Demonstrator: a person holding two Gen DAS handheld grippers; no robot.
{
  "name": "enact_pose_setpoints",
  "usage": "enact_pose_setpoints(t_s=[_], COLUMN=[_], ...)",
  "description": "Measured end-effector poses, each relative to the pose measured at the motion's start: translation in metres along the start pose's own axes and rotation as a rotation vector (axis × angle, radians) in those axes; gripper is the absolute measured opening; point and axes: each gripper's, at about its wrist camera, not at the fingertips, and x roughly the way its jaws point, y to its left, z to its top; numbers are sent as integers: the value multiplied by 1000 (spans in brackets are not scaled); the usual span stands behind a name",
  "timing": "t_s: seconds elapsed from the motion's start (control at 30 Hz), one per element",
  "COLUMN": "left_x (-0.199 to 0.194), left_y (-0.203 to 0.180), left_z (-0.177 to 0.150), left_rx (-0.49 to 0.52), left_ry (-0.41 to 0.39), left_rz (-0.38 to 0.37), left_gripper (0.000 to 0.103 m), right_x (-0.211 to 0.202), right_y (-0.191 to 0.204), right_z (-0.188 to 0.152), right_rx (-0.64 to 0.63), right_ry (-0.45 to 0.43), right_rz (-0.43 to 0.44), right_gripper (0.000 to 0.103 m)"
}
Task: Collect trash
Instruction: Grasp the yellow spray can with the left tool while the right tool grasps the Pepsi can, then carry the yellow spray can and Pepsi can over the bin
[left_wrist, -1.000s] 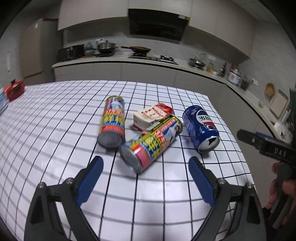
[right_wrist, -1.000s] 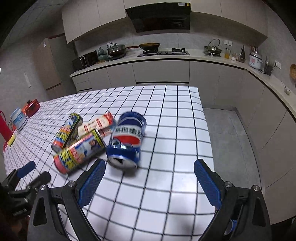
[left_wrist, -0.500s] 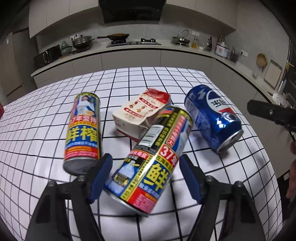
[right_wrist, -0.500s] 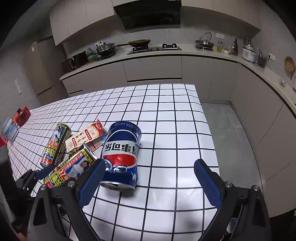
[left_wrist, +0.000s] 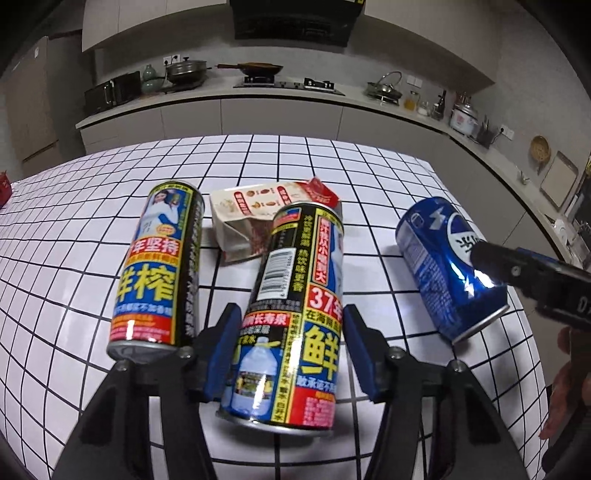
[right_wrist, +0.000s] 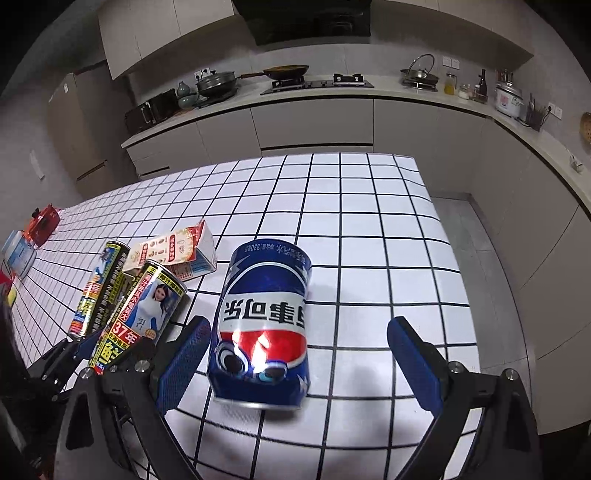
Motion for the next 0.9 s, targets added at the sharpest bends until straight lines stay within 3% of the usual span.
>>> enact_pose_setpoints(t_s=[0.23,0.33,0.5,0.9], left_x=[12,17,14,-11], left_y=[-7,-9,-14,-18], left_z=[4,4,-1,-10], left_rx=[-4,-11,-1,6], left_ry=[36,53,48,19], left_rz=[5,-11,-32,-47], left_gripper=[61,60,54,53], right_x=[34,44,40,2], right_y=[5,7,11,-8], right_z=[18,21,22,-3], right_rx=[-13,-15,-46,-51], right_ry=[57,96,96,88], right_rz=[-1,13,25,43], right_gripper=[96,75,64,59])
